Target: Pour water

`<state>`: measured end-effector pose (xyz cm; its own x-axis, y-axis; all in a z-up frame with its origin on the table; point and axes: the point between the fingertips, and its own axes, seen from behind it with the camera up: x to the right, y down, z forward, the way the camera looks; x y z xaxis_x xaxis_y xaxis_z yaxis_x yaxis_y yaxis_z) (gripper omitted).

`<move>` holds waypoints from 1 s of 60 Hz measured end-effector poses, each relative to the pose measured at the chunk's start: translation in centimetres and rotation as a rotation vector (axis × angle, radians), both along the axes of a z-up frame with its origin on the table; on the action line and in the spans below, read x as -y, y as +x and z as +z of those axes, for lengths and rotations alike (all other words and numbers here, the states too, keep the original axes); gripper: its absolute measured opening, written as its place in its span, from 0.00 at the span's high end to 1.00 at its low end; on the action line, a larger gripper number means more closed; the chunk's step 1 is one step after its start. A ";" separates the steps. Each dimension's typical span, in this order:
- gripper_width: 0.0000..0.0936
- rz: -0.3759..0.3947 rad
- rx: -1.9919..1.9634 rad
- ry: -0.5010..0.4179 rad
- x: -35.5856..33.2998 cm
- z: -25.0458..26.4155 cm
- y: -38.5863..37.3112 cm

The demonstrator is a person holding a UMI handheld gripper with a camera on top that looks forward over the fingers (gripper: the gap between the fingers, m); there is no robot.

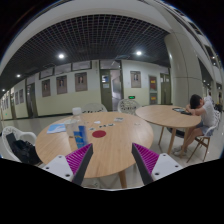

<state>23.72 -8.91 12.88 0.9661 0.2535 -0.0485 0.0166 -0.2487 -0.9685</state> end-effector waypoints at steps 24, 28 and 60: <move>0.11 0.137 0.017 0.023 -5.4 -1.8 -13.2; 0.11 0.125 0.033 0.030 -7.2 -2.5 -14.2; 0.64 0.059 0.057 0.060 -15.0 -5.2 -17.0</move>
